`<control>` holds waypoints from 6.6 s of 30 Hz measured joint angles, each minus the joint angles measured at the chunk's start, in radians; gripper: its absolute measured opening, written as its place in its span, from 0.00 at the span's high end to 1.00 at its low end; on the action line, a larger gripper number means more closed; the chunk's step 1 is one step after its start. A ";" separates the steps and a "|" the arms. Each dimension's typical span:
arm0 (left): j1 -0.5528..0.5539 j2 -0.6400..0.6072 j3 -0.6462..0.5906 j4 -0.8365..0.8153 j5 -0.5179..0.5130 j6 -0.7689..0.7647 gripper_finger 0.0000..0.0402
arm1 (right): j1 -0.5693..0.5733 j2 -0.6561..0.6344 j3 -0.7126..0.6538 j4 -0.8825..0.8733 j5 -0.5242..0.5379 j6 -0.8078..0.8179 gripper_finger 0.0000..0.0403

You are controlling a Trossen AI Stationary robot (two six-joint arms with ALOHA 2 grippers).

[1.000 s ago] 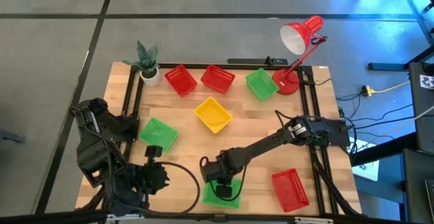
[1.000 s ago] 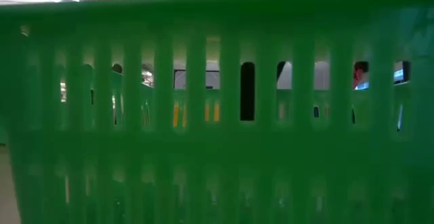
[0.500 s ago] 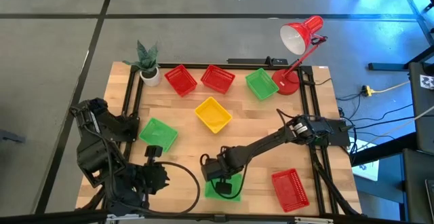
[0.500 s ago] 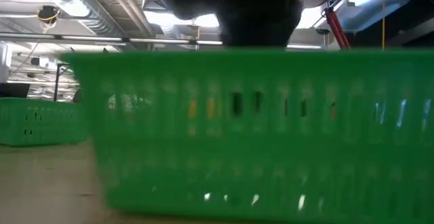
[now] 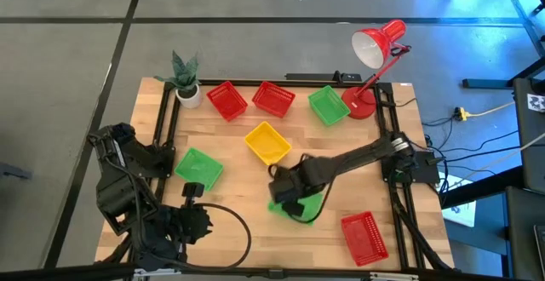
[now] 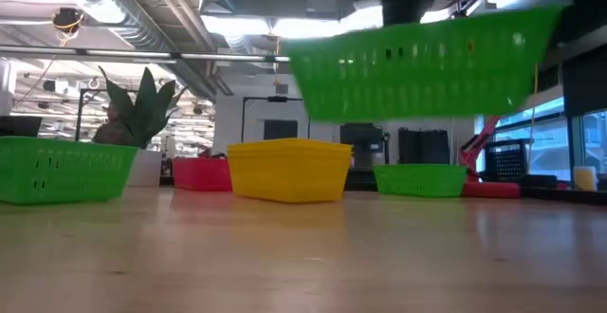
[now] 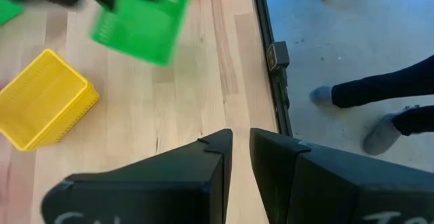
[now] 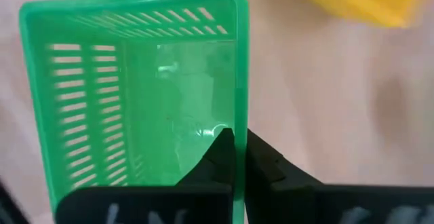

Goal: Stack baskets by color
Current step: Stack the bottom green bin on the green bin, then stack the green bin on the green bin

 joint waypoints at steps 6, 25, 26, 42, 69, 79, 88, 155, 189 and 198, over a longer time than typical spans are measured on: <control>0.000 0.000 0.000 0.000 -0.010 0.000 0.89 | -0.055 -0.119 0.000 -0.134 0.156 0.047 0.99; 0.001 0.000 0.000 0.000 -0.091 0.000 0.89 | -0.405 -0.331 -0.343 -0.143 0.513 0.025 0.99; 0.003 0.000 0.000 0.000 -0.094 0.000 0.89 | -0.423 -0.335 -0.367 -0.138 0.535 0.023 0.99; 0.076 0.000 0.000 0.001 -0.113 -0.008 0.89 | -0.653 -0.338 -0.586 0.180 0.581 -0.248 0.99; 0.090 0.000 0.000 0.004 -0.111 -0.010 0.89 | -0.752 -0.341 -0.560 0.351 0.453 -0.490 0.99; 0.090 0.000 0.000 0.005 -0.112 -0.012 0.89 | -0.782 -0.341 -0.560 0.354 0.368 -0.545 0.99; 0.090 0.000 0.000 0.004 -0.112 -0.012 0.89 | -0.799 -0.341 -0.560 0.322 0.209 -0.603 0.99; 0.372 0.000 -0.502 -0.179 0.231 -0.874 0.89 | -0.341 -0.727 -0.547 0.394 -0.869 -0.647 0.71; 0.470 0.001 -0.932 0.188 0.185 -0.735 0.89 | -0.301 -0.777 -0.547 0.479 -0.822 -0.414 0.71; 0.471 0.001 -0.932 0.185 0.175 -0.734 0.89 | -0.301 -0.777 -0.547 0.479 -0.822 -0.416 0.71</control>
